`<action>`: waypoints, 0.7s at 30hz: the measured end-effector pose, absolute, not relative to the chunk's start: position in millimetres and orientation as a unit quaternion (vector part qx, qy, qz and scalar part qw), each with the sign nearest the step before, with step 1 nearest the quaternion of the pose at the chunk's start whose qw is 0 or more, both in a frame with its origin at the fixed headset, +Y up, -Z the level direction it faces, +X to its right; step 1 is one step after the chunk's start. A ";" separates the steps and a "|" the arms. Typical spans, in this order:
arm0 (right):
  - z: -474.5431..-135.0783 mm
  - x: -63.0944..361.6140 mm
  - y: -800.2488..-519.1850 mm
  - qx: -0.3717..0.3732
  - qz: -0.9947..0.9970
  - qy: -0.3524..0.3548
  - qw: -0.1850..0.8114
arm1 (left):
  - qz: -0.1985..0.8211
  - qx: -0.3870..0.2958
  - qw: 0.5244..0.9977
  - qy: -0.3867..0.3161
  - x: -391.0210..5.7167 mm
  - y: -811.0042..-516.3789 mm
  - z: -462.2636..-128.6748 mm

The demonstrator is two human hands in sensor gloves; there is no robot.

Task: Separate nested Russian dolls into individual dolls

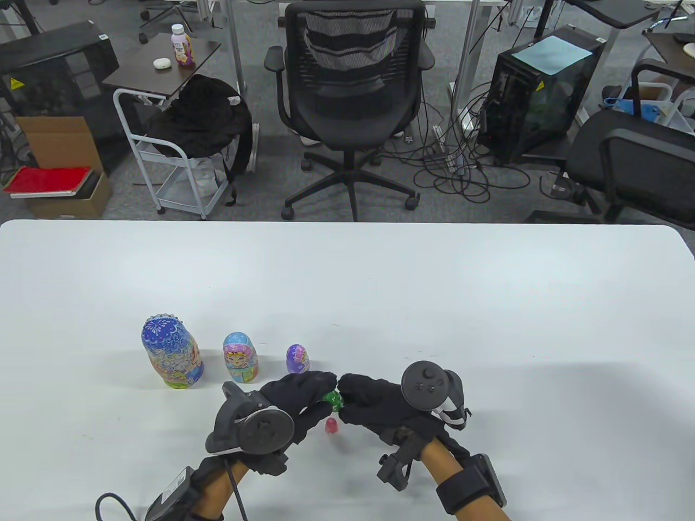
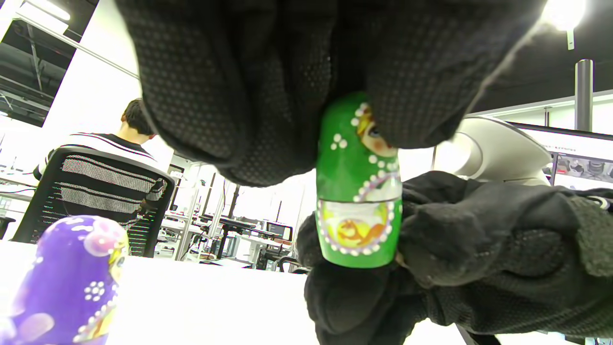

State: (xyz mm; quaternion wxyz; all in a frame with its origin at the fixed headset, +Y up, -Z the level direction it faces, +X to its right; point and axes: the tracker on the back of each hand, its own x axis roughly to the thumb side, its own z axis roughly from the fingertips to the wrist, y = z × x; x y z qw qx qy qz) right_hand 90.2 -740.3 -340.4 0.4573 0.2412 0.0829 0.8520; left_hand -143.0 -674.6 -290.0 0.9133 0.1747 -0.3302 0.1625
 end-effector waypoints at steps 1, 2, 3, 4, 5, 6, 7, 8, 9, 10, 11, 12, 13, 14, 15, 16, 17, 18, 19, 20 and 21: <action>-341.0 92.1 -739.5 0.238 0.854 0.079 0.455 | 0.161 0.174 0.915 -0.328 -142.8 -674.5 -290.9; -342.1 95.1 -738.4 0.233 0.859 0.073 0.450 | 0.151 0.172 0.918 -0.323 -142.0 -674.3 -292.8; -342.8 97.0 -737.7 0.230 0.862 0.070 0.447 | 0.144 0.171 0.920 -0.321 -141.2 -674.3 -294.2; -344.0 100.4 -736.7 0.224 0.866 0.064 0.443 | 0.132 0.169 0.924 -0.318 -138.8 -674.3 -297.2; -345.3 104.3 -735.5 0.217 0.868 0.058 0.442 | 0.118 0.159 0.929 -0.311 -135.4 -674.5 -301.4; -346.0 106.8 -734.8 0.214 0.869 0.054 0.443 | 0.110 0.152 0.933 -0.307 -133.1 -675.0 -304.0; -347.2 111.0 -733.4 0.209 0.870 0.047 0.445 | 0.100 0.144 0.937 -0.303 -129.2 -676.0 -309.0; -348.2 114.3 -732.1 0.204 0.871 0.043 0.446 | 0.091 0.126 0.942 -0.299 -124.5 -677.0 -315.3; -349.4 118.7 -730.2 0.197 0.872 0.038 0.448 | 0.089 0.113 0.945 -0.295 -121.6 -677.9 -319.6; -350.8 123.3 -728.3 0.192 0.872 0.031 0.448 | 0.093 0.100 0.948 -0.288 -116.7 -679.3 -327.1; -351.6 126.6 -727.1 0.190 0.873 0.027 0.448 | 0.094 0.094 0.950 -0.284 -114.0 -679.8 -331.5; -352.4 130.5 -725.8 0.187 0.874 0.022 0.448 | 0.091 0.085 0.953 -0.277 -109.2 -680.7 -338.7; -352.9 133.8 -724.8 0.182 0.875 0.019 0.448 | 0.084 0.078 0.955 -0.272 -105.8 -681.4 -343.2; -353.8 138.4 -723.9 0.178 0.876 0.016 0.448 | 0.068 0.067 0.959 -0.266 -100.7 -683.0 -349.1; -354.7 142.4 -723.3 0.174 0.877 0.014 0.447 | 0.055 0.060 0.961 -0.264 -96.8 -684.5 -352.7; -355.3 144.9 -723.0 0.171 0.878 0.012 0.446 | 0.039 0.056 0.962 -0.263 -92.4 -686.5 -356.2; -356.3 148.5 -722.5 0.167 0.880 0.009 0.446 | 0.022 0.052 0.963 -0.263 -87.6 -689.1 -359.5; -357.2 151.8 -721.9 0.163 0.881 0.005 0.445 | 0.012 0.052 0.963 -0.264 -84.4 -691.2 -361.1; -357.9 154.1 -721.6 0.160 0.881 0.003 0.444 | 0.001 0.057 0.961 -0.271 -80.5 -694.1 -362.4; -358.6 156.9 -721.4 0.157 0.881 0.002 0.446 | -0.007 0.064 0.960 -0.272 -77.2 -697.0 -363.2; -358.9 158.8 -721.3 0.155 0.881 0.000 0.447 | -0.010 0.065 0.960 -0.274 -75.2 -699.1 -363.5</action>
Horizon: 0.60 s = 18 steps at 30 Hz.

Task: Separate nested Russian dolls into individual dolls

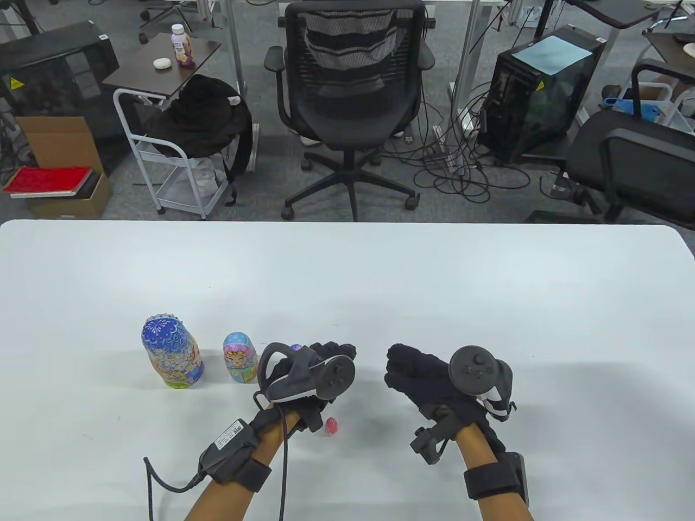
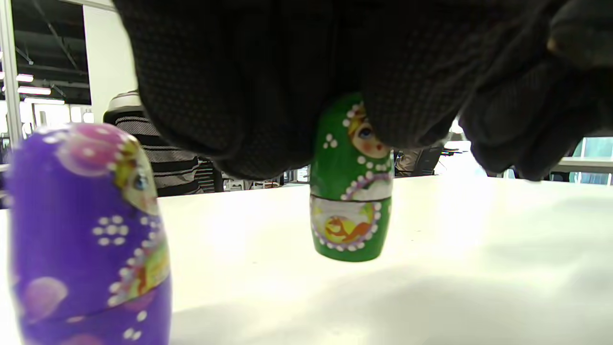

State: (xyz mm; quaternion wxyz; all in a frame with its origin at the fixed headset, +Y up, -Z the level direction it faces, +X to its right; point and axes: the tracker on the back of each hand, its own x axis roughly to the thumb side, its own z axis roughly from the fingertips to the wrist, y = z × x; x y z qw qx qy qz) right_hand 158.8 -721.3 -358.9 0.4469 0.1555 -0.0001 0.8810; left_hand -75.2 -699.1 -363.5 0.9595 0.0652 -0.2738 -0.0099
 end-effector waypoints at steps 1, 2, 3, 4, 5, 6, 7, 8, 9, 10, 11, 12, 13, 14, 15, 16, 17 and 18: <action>-359.4 160.9 -721.1 0.153 0.881 -0.002 0.448 | -0.015 0.066 0.959 -0.276 -72.7 -702.5 -364.5; -359.7 162.2 -721.2 0.152 0.881 -0.001 0.448 | -0.018 0.067 0.959 -0.276 -71.5 -704.4 -365.1; -360.0 163.7 -721.4 0.151 0.880 0.000 0.451 | -0.022 0.068 0.959 -0.273 -69.8 -707.3 -366.8; -360.0 164.8 -721.8 0.151 0.877 0.000 0.456 | -0.026 0.067 0.960 -0.270 -68.6 -709.6 -368.1; -360.1 165.4 -721.9 0.151 0.875 0.001 0.460 | -0.030 0.066 0.960 -0.269 -67.4 -711.7 -369.7; -360.1 165.7 -721.9 0.151 0.875 0.001 0.460 | -0.033 0.065 0.961 -0.266 -66.7 -712.9 -370.4; -360.0 165.9 -721.8 0.151 0.875 0.001 0.460 | -0.039 0.066 0.962 -0.264 -65.8 -714.0 -371.6; -360.1 165.8 -721.8 0.152 0.875 0.001 0.460 | -0.041 0.066 0.962 -0.263 -65.3 -714.8 -372.2; -360.2 165.3 -721.8 0.152 0.875 0.001 0.460 | -0.041 0.063 0.962 -0.261 -64.2 -716.0 -373.4; -360.4 164.8 -722.6 0.153 0.874 0.003 0.462 | -0.042 0.057 0.963 -0.261 -63.5 -717.0 -374.5; -360.4 164.1 -722.9 0.154 0.873 0.004 0.462 | -0.042 0.057 0.963 -0.261 -63.0 -717.6 -374.7; -360.2 163.1 -723.3 0.157 0.873 0.006 0.461 | -0.045 0.056 0.963 -0.260 -61.8 -718.7 -375.3; -359.8 162.0 -723.4 0.159 0.874 0.007 0.459 | -0.050 0.050 0.963 -0.259 -61.1 -719.6 -375.9; -359.5 161.0 -723.4 0.162 0.875 0.007 0.457 | -0.055 0.044 0.964 -0.256 -60.6 -720.7 -376.2; -359.3 160.3 -723.3 0.163 0.875 0.008 0.456 | -0.059 0.039 0.965 -0.254 -60.3 -722.0 -376.4; -359.1 159.8 -723.3 0.164 0.875 0.008 0.456 | -0.060 0.039 0.965 -0.251 -60.2 -722.9 -376.5; -358.8 159.0 -723.3 0.167 0.874 0.009 0.457 | -0.062 0.040 0.966 -0.246 -60.4 -723.9 -376.7; -358.8 158.3 -723.5 0.168 0.872 0.010 0.459 | -0.059 0.043 0.967 -0.245 -60.8 -724.3 -376.7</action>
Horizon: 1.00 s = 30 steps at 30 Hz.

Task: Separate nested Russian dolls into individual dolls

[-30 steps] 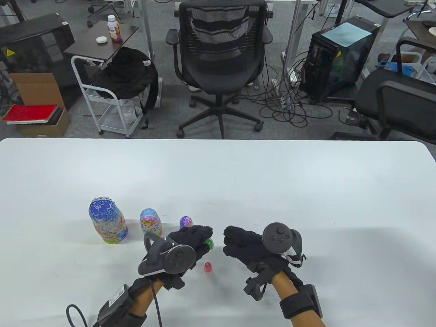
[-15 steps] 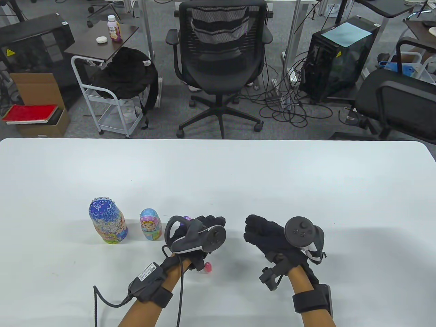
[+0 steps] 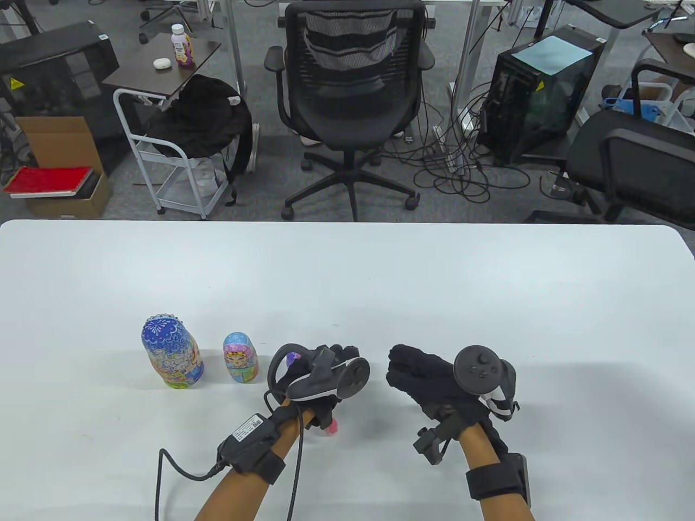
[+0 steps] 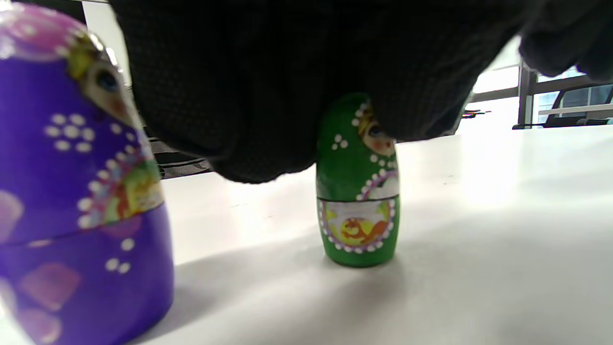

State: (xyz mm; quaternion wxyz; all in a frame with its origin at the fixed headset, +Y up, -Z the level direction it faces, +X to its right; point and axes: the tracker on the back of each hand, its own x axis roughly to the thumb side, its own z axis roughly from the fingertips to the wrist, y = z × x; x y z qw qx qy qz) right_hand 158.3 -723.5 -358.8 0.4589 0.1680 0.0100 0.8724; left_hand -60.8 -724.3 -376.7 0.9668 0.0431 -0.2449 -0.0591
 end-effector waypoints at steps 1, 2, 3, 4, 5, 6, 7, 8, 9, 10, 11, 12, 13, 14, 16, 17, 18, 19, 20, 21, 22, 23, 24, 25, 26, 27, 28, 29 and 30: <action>-358.7 157.6 -723.7 0.169 0.872 0.011 0.459 | -0.055 0.043 0.967 -0.245 -61.0 -724.5 -377.1; -358.7 157.2 -723.8 0.171 0.872 0.012 0.459 | -0.053 0.041 0.968 -0.243 -61.1 -724.4 -377.1; -358.5 156.4 -723.9 0.172 0.872 0.013 0.458 | -0.052 0.041 0.968 -0.243 -61.4 -724.4 -377.3; -358.5 156.0 -724.0 0.173 0.872 0.013 0.457 | -0.054 0.041 0.967 -0.245 -61.5 -724.4 -377.3; -358.5 155.8 -724.0 0.174 0.872 0.014 0.457 | -0.060 0.041 0.967 -0.245 -61.5 -723.9 -376.8; -358.6 155.9 -724.0 0.174 0.871 0.014 0.458 | -0.062 0.045 0.966 -0.246 -61.9 -722.6 -375.9; -358.5 156.2 -723.5 0.175 0.870 0.014 0.460 | -0.060 0.054 0.965 -0.250 -62.6 -719.8 -374.0; -358.7 156.7 -723.2 0.174 0.870 0.013 0.462 | -0.057 0.061 0.964 -0.252 -63.3 -717.1 -372.2; -358.9 157.7 -723.0 0.172 0.869 0.012 0.463 | -0.047 0.072 0.963 -0.256 -65.0 -711.9 -368.7; -359.2 158.7 -723.2 0.171 0.869 0.011 0.464 | -0.038 0.078 0.961 -0.264 -66.8 -707.4 -365.3; -359.5 159.8 -723.6 0.169 0.869 0.010 0.465 | -0.028 0.088 0.957 -0.274 -69.6 -702.0 -360.3; -360.0 161.0 -724.2 0.167 0.869 0.010 0.465 | -0.018 0.101 0.953 -0.285 -73.4 -696.5 -353.9; -360.5 161.9 -724.6 0.165 0.870 0.010 0.465 | -0.010 0.110 0.950 -0.293 -76.9 -692.7 -347.9; -361.1 162.7 -725.1 0.163 0.871 0.010 0.464 | -0.004 0.115 0.944 -0.309 -81.2 -689.1 -339.6; -362.0 163.5 -726.4 0.159 0.871 0.010 0.464 | 0.004 0.110 0.937 -0.332 -88.8 -686.7 -324.8; -362.5 163.5 -727.2 0.158 0.871 0.011 0.465 | 0.006 0.107 0.935 -0.339 -91.3 -687.1 -319.7; -362.7 163.2 -728.2 0.158 0.872 0.013 0.464 | 0.005 0.095 0.933 -0.348 -94.5 -688.9 -312.5; -362.7 162.5 -729.2 0.158 0.874 0.012 0.460 | 0.002 0.083 0.932 -0.353 -97.4 -692.6 -306.2; -362.6 161.8 -729.8 0.158 0.875 0.012 0.457 | 0.001 0.079 0.931 -0.355 -99.1 -695.8 -302.8; -362.2 160.6 -730.5 0.160 0.877 0.012 0.453 | -0.001 0.073 0.931 -0.358 -101.4 -701.4 -298.6; -361.7 159.8 -731.0 0.160 0.878 0.013 0.451 | -0.004 0.070 0.931 -0.358 -102.6 -705.3 -296.6; -361.2 158.4 -731.8 0.162 0.879 0.013 0.448 | -0.008 0.064 0.931 -0.359 -103.8 -710.7 -295.1; -360.7 156.8 -732.7 0.163 0.880 0.017 0.446 | -0.015 0.052 0.932 -0.360 -104.5 -716.6 -294.6; -360.6 156.1 -733.1 0.164 0.880 0.018 0.445 | -0.018 0.044 0.932 -0.360 -104.9 -720.0 -294.6; -360.3 154.7 -733.8 0.166 0.882 0.020 0.442 | -0.024 0.037 0.932 -0.359 -105.3 -724.4 -294.7; -360.0 153.1 -734.5 0.167 0.883 0.021 0.438 | -0.028 0.035 0.932 -0.359 -105.7 -727.8 -295.1; -359.9 152.0 -735.1 0.169 0.884 0.022 0.436 | -0.030 0.036 0.932 -0.359 -105.7 -730.1 -295.7; -359.7 150.9 -735.6 0.170 0.885 0.023 0.433 | -0.030 0.035 0.932 -0.359 -105.8 -733.3 -296.7; -359.5 150.3 -736.1 0.171 0.885 0.025 0.432 | -0.029 0.033 0.932 -0.359 -105.5 -735.1 -297.2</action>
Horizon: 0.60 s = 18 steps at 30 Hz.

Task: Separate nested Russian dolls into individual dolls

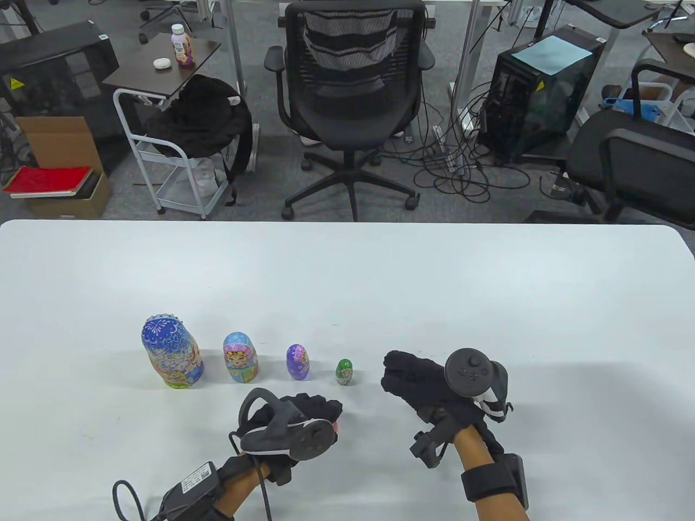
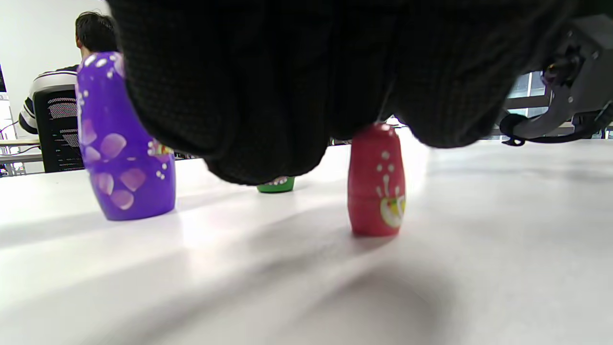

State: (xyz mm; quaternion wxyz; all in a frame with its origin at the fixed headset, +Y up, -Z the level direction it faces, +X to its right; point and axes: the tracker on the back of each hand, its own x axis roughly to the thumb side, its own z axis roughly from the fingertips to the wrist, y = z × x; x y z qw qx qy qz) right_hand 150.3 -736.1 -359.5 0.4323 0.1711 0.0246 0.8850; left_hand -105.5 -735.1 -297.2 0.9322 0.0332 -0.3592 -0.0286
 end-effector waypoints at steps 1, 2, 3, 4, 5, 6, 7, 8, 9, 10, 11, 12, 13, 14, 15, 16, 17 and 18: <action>-359.3 149.7 -736.5 0.172 0.885 0.026 0.431 | -0.028 0.030 0.933 -0.358 -105.2 -737.1 -297.9; -359.1 149.2 -736.9 0.172 0.886 0.028 0.430 | -0.027 0.029 0.933 -0.358 -104.9 -738.0 -298.3; -359.1 148.7 -737.4 0.173 0.886 0.030 0.429 | -0.027 0.032 0.933 -0.358 -104.4 -738.8 -298.9; -359.2 148.4 -737.6 0.174 0.886 0.031 0.428 | -0.024 0.034 0.933 -0.357 -103.7 -739.5 -299.4; -359.3 148.1 -737.8 0.173 0.887 0.031 0.427 | -0.020 0.034 0.933 -0.357 -102.9 -740.2 -299.8; -359.3 147.8 -738.1 0.174 0.887 0.033 0.426 | -0.015 0.029 0.934 -0.356 -101.4 -741.8 -300.3; -359.3 147.6 -738.4 0.174 0.887 0.033 0.426 | -0.012 0.028 0.934 -0.356 -100.6 -742.7 -300.3; -359.3 147.0 -739.0 0.175 0.888 0.035 0.424 | -0.007 0.030 0.933 -0.358 -99.1 -744.1 -300.5; -359.3 146.5 -739.6 0.175 0.888 0.037 0.423 | -0.003 0.031 0.933 -0.359 -98.2 -744.6 -300.6; -359.3 145.7 -740.4 0.177 0.889 0.040 0.421 | 0.005 0.036 0.932 -0.362 -97.4 -744.2 -300.9; -359.2 144.7 -741.1 0.178 0.889 0.042 0.419 | 0.008 0.038 0.931 -0.362 -97.1 -743.2 -301.0; -359.0 143.6 -741.6 0.180 0.890 0.043 0.418 | 0.009 0.039 0.932 -0.361 -97.4 -741.6 -300.9; -358.5 141.4 -742.6 0.183 0.890 0.047 0.416 | 0.014 0.041 0.933 -0.358 -98.8 -737.7 -300.4; -358.2 140.2 -743.1 0.185 0.890 0.049 0.414 | 0.022 0.048 0.933 -0.356 -100.3 -734.2 -300.0; -357.5 137.5 -744.1 0.190 0.890 0.054 0.412 | 0.036 0.057 0.933 -0.354 -103.1 -728.8 -299.3; -356.4 133.4 -745.4 0.196 0.889 0.059 0.409 | 0.057 0.067 0.933 -0.349 -106.6 -722.7 -298.5; -355.4 129.1 -746.7 0.203 0.889 0.065 0.405 | 0.070 0.071 0.933 -0.345 -109.1 -718.5 -297.9; -354.0 122.8 -748.7 0.212 0.889 0.074 0.399 | 0.088 0.078 0.932 -0.342 -113.0 -712.8 -296.7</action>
